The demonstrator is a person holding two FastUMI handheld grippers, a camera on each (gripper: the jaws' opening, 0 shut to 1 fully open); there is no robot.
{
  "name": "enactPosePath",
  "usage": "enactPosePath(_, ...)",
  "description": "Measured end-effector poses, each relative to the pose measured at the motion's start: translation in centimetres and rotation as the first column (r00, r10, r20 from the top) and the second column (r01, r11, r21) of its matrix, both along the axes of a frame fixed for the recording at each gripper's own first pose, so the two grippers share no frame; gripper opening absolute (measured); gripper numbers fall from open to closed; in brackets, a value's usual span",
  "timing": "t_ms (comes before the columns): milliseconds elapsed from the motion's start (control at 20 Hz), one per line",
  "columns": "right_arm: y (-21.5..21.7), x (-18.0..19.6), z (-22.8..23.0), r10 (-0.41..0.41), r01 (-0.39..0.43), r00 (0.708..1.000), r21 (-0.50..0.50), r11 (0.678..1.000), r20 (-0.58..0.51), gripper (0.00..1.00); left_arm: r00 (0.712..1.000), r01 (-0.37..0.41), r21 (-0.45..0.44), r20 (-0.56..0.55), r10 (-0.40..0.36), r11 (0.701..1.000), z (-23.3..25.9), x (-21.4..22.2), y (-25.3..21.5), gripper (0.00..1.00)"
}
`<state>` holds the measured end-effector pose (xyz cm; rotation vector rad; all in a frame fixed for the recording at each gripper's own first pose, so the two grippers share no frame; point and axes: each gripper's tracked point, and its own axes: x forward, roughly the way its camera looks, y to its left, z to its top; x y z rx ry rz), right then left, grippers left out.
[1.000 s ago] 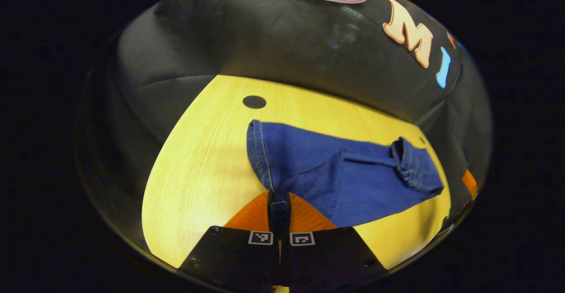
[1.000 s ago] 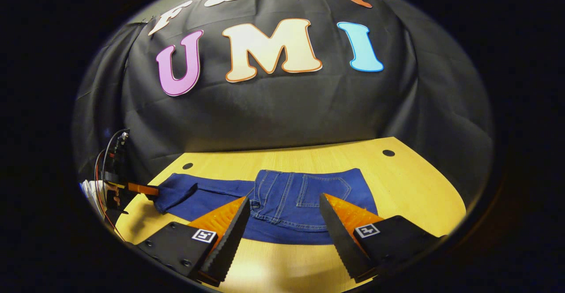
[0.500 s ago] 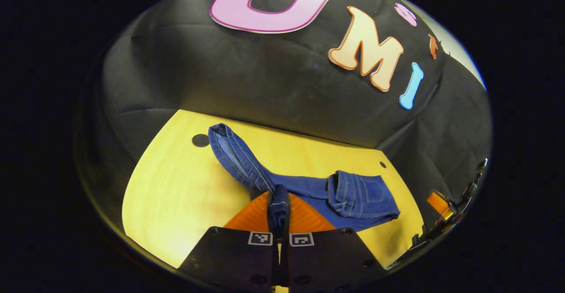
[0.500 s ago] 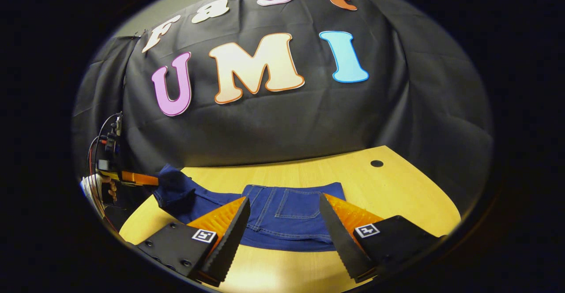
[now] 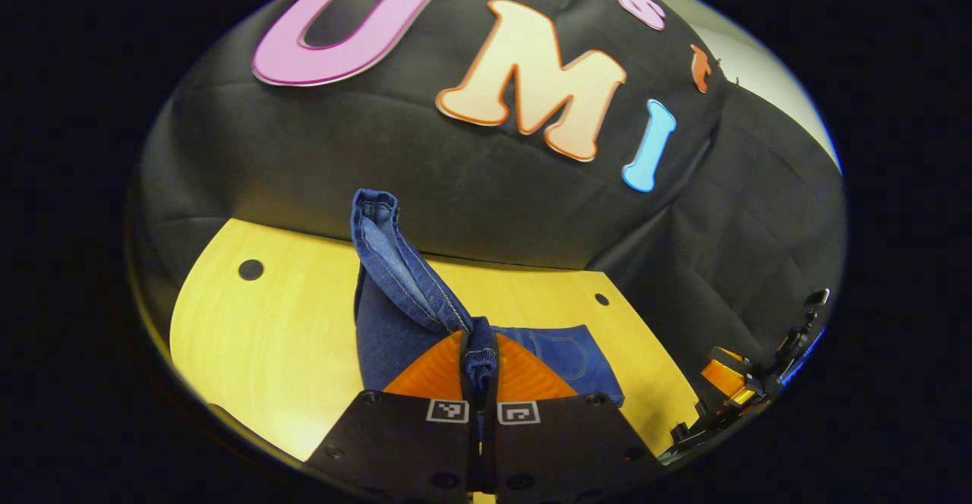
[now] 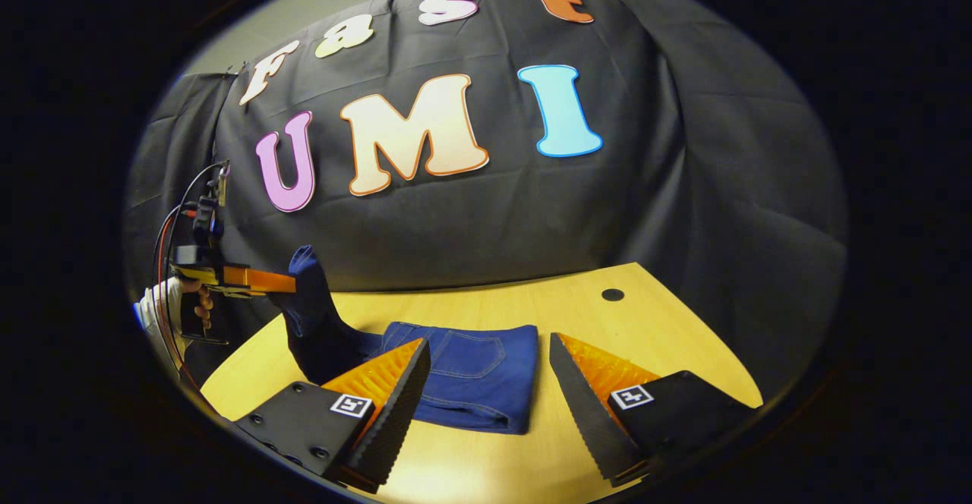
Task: Grasp the waist and the cuffs of the jeans and fold them to make the two legs overlap; first hold the waist and fold one-third of the jeans toward the cuffs, then hold the cuffs and fold the remaining one-third in the same direction to finish folding.
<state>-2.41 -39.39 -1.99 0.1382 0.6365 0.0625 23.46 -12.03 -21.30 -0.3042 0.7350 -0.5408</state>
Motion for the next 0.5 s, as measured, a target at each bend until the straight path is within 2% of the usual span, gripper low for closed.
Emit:
enactPosePath(250, -4.4, -1.1, 0.9, -0.015, 0.015, 1.0, -0.019, 1.0, 0.003, 0.98, 0.997, 0.076, -0.003, 0.018, -0.076, 0.997, -0.3, -0.5, -7.7, 0.02)
enactPosePath(300, -5.2, -1.4, 1.0, -0.017, 0.017, 1.0, -0.028, 0.999, -0.001, 0.98, 0.996, 0.093, 0.001, 0.009, -0.093, 0.996, -0.6, -0.8, -9.0, 0.0)
enactPosePath(500, -8.5, -2.3, 1.2, -0.032, 0.032, 0.999, -0.054, 0.998, -0.005, 0.98, 0.99, 0.139, 0.056, -0.004, -0.139, 0.989, -3.2, -1.6, -13.1, 0.0)
